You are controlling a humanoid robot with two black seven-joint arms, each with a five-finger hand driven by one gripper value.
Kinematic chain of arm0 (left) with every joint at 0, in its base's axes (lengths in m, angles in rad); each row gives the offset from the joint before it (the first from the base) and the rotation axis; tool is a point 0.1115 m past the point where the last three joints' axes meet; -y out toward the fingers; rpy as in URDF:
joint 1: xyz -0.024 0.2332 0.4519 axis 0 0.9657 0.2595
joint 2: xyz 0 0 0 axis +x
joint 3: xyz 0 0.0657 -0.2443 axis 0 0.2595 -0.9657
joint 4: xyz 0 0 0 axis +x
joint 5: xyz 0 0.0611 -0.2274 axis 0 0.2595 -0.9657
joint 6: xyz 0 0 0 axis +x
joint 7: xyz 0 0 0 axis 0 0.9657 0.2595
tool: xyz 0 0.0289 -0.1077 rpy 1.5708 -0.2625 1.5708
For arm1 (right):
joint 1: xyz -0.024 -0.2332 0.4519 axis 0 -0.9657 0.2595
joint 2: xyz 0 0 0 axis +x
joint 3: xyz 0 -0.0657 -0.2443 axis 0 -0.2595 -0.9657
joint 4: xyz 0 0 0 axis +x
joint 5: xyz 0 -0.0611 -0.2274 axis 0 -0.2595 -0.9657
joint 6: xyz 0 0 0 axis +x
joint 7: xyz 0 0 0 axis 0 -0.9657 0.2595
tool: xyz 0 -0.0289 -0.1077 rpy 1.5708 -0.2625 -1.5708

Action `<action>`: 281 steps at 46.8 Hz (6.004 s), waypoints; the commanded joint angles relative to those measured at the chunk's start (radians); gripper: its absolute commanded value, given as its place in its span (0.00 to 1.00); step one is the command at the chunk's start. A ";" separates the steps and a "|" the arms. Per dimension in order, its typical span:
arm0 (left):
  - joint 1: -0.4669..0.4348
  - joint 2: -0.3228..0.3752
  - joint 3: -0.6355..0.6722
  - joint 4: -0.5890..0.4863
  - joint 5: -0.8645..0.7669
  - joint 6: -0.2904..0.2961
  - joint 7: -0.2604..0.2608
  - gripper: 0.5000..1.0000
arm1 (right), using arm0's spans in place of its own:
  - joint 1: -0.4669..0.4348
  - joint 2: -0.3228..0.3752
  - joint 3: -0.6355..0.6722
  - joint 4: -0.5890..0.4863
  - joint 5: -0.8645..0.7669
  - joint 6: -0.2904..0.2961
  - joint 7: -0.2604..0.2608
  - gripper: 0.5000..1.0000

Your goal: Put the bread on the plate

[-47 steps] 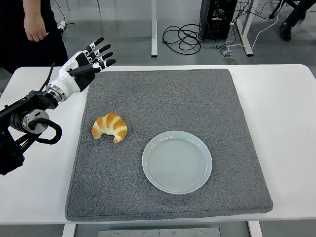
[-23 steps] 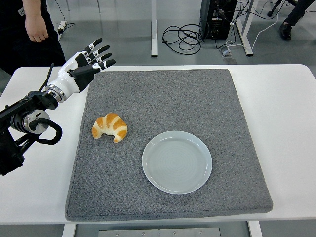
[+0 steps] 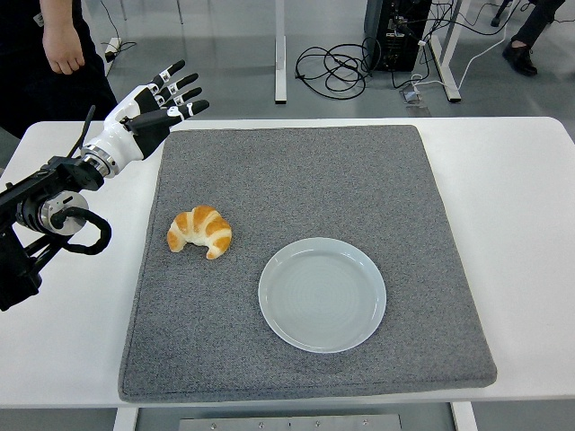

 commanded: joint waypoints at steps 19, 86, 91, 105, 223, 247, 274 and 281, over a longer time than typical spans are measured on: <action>-0.156 0.093 0.051 -0.078 0.220 -0.006 0.002 0.92 | 0.000 0.000 -0.001 0.000 0.000 0.000 0.000 1.00; -0.418 0.449 0.562 -0.537 0.919 0.047 0.002 0.92 | 0.003 0.000 0.001 0.000 0.000 0.000 0.000 1.00; -0.361 0.441 0.560 -0.531 0.945 0.093 0.000 0.91 | 0.003 0.000 0.001 0.002 0.000 0.000 0.000 1.00; -0.257 0.364 0.557 -0.450 0.964 0.192 -0.006 0.90 | 0.003 0.000 0.001 0.000 0.000 0.000 0.000 1.00; -0.133 0.168 0.557 -0.180 0.964 0.307 -0.178 0.00 | 0.005 0.000 0.002 -0.002 0.000 -0.002 0.000 1.00; -0.199 0.176 0.562 -0.180 0.915 0.265 -0.162 0.00 | 0.005 0.000 0.002 -0.002 0.000 -0.002 0.000 1.00; -0.590 0.210 0.559 -0.180 0.912 -0.029 -0.113 0.00 | 0.005 0.000 0.002 -0.002 0.000 -0.002 0.000 1.00; -0.631 0.116 0.560 -0.180 0.910 -0.037 -0.109 0.00 | 0.005 0.000 0.001 -0.002 -0.002 -0.002 0.000 1.00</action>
